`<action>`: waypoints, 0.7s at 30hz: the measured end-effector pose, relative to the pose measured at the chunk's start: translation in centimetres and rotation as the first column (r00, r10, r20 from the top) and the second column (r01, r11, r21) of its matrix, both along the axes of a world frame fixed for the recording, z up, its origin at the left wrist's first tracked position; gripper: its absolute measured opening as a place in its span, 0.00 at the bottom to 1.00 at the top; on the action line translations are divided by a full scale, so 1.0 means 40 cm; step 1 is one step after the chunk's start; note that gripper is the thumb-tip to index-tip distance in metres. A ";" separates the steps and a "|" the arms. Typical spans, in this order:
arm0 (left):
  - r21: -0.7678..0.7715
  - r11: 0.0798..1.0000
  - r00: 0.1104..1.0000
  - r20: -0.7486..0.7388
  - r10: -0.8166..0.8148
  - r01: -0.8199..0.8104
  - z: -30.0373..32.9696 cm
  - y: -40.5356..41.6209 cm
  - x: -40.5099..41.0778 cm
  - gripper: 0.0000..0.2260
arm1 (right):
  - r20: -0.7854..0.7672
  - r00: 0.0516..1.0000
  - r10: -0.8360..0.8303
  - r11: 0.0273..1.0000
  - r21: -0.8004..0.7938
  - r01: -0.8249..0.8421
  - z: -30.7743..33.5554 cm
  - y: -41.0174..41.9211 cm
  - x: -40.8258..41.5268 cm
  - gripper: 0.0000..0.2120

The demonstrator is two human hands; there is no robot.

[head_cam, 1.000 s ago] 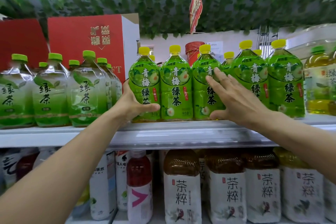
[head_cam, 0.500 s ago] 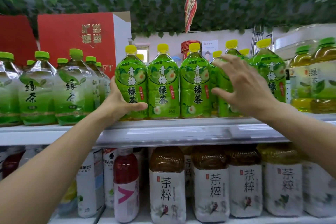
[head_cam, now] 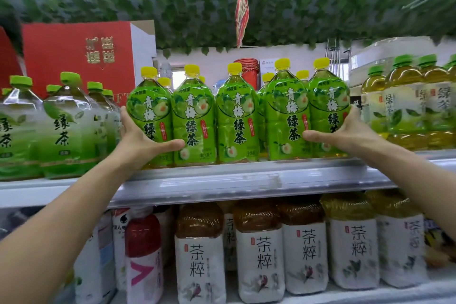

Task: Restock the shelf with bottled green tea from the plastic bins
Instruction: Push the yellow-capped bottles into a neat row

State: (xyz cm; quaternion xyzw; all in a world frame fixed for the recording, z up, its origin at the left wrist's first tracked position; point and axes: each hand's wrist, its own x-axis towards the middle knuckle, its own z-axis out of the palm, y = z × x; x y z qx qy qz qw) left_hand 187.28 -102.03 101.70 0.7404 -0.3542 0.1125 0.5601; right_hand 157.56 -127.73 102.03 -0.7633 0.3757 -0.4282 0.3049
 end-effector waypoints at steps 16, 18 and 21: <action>0.011 0.999 0.999 0.010 0.040 -0.040 0.004 -0.009 -0.033 0.72 | -0.044 0.999 0.021 0.995 -0.100 -0.025 -0.004 0.018 0.037 0.62; 0.002 0.997 0.995 0.055 0.079 -0.079 -0.005 -0.017 -0.049 0.72 | -0.018 1.000 0.007 0.992 -0.125 -0.009 -0.010 0.011 0.040 0.63; 0.025 0.990 0.984 0.117 0.133 -0.137 -0.016 -0.026 -0.064 0.72 | 0.087 0.994 -0.069 0.929 -0.357 0.095 -0.019 0.016 0.065 0.63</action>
